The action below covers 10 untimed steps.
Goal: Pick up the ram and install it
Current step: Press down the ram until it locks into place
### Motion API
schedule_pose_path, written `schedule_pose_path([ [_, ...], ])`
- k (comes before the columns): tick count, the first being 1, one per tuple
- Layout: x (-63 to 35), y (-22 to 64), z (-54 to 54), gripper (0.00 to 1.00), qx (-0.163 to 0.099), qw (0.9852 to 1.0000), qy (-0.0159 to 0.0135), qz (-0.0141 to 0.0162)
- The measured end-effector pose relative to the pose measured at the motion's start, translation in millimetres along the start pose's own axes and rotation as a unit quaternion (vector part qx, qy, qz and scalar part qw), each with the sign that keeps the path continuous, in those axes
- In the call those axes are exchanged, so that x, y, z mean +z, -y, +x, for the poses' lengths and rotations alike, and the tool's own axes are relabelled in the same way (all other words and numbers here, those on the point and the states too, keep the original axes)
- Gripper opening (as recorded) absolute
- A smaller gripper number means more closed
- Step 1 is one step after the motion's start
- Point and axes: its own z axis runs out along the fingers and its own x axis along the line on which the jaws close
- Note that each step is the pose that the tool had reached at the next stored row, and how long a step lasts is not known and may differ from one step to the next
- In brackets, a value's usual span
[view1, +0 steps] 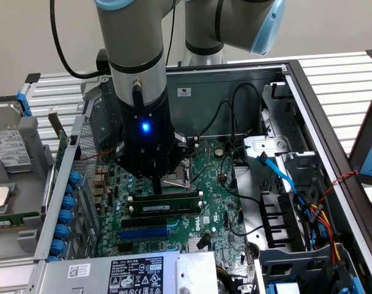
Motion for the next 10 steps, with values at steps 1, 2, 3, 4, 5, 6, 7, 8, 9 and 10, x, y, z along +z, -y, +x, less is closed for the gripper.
schedule_pose_path([
  [1,-0.3,0.1,0.0,0.11,0.0,1.0,-0.0001,0.0],
  [2,-2.2,0.4,-0.2,0.11,0.0,1.0,-0.0001,0.0001],
  [3,-6.2,0.5,-0.3,0.11,0.0,1.0,-0.0002,0.0],
  [4,-10.7,1.0,-0.6,0.11,0.0,1.0,-0.0002,0.0],
  [5,-15.3,1.6,-0.8,0.11,0.0,1.0,-0.0003,-0.0001],
  [6,-19.6,2.2,-1.0,0.11,0.0,1.0,-0.0005,0.0],
  [7,-20.4,3.0,-1.1,0.11,0.0,1.0,-0.0005,0.0],
  [8,-20.3,3.6,-1.2,0.11,-0.001,1.0,-0.0004,-0.0001],
  [9,-20.4,3.8,-1.3,0.11,-0.003,1.0,-0.0007,-0.0001],
  [10,-20.3,3.8,-1.7,0.11,-0.007,1.0,-0.0015,0.0002],
])
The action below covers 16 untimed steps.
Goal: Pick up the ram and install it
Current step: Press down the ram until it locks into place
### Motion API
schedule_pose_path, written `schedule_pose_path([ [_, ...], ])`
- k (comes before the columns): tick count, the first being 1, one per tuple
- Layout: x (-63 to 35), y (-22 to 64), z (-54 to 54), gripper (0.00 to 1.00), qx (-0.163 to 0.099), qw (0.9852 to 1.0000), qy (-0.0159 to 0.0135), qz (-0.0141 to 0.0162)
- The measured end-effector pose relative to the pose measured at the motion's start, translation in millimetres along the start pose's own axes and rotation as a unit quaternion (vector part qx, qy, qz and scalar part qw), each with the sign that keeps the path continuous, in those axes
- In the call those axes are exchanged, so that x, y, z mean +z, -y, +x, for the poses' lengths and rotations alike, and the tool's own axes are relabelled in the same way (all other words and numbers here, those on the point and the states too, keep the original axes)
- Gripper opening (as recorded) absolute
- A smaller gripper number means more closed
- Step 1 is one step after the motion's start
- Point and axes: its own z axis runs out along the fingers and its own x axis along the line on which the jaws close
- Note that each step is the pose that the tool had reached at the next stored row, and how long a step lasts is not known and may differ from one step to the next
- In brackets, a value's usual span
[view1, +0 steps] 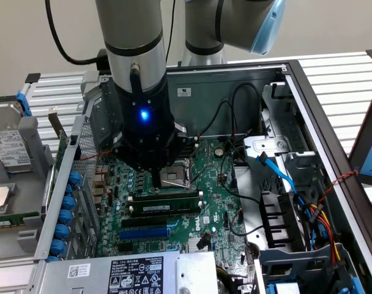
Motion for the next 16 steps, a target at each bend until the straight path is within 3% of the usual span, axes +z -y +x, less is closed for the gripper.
schedule_pose_path([
  [3,0.0,0.1,0.1,0.11,-0.019,0.9998,-0.0018,0.0017],
  [8,0.0,0.1,0.0,0.11,-0.064,0.9979,-0.0045,0.0009],
  [13,0.1,0.1,0.0,0.11,-0.109,0.9941,-0.007,-0.0005],
  [16,0.2,0.1,0.0,0.11,-0.137,0.9906,-0.0086,-0.0014],
])
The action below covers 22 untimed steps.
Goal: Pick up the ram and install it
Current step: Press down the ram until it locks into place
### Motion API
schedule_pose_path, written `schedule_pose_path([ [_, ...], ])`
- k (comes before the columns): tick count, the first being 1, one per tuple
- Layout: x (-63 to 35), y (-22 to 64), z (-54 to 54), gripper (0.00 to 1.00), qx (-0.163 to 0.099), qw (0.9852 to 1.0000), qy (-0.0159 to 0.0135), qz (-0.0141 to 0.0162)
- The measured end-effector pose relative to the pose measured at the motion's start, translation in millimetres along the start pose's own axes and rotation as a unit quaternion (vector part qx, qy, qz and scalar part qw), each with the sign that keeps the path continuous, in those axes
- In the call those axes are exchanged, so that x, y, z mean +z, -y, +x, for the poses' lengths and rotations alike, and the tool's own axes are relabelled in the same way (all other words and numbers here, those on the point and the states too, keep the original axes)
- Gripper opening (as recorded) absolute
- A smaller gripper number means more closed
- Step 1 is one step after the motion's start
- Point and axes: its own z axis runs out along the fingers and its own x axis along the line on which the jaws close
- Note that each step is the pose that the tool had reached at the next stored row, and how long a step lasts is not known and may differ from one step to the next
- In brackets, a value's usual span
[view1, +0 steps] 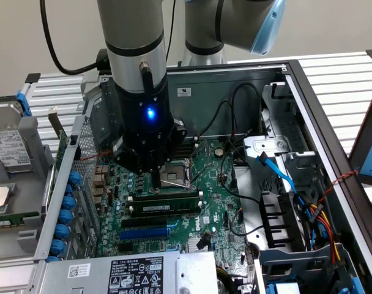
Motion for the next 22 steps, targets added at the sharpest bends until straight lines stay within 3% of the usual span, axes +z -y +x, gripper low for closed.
schedule_pose_path([
  [6,0.1,0.0,0.0,0.11,-0.055,0.9985,-0.003,-0.0017],
  [11,0.1,0.0,0.0,0.11,-0.1,0.995,-0.0056,-0.003],
  [16,0.2,0.0,0.0,0.11,-0.145,0.9894,-0.008,-0.0044],
  [22,0.2,0.0,0.0,0.11,-0.199,0.98,-0.0111,-0.006],
])
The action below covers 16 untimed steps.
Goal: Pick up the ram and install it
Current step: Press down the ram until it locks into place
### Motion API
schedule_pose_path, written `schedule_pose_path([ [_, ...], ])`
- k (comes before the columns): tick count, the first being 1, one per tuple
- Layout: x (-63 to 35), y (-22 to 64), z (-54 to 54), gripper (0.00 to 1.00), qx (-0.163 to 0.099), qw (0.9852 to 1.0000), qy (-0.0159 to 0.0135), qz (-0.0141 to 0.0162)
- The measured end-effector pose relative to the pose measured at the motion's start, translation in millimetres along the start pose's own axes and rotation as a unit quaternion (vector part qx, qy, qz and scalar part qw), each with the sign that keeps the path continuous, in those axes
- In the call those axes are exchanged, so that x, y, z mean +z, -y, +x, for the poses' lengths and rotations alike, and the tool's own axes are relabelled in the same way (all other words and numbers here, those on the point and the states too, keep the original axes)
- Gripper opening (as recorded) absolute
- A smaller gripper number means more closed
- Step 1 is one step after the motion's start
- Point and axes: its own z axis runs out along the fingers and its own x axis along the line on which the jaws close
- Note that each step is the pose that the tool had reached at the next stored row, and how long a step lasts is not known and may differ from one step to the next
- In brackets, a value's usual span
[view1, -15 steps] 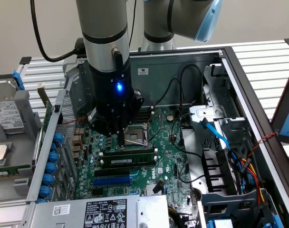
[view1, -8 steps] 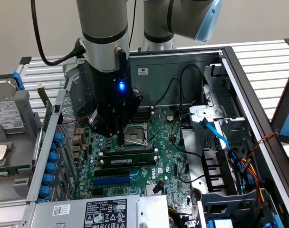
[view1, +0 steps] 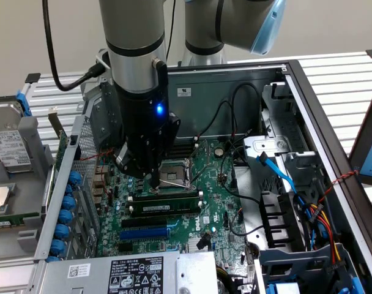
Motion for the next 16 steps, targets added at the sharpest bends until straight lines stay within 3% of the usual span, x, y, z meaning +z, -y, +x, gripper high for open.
schedule_pose_path([
  [4,0.1,0.0,0.0,0.11,-0.037,0.9993,-0.002,-0.0012],
  [8,0.1,0.0,0.0,0.11,-0.073,0.9973,-0.0039,-0.0024],
  [12,0.1,0.0,0.0,0.11,-0.109,0.994,-0.0058,-0.0036],
  [16,0.1,0.0,0.0,0.11,-0.145,0.9893,-0.0078,-0.0048],
])
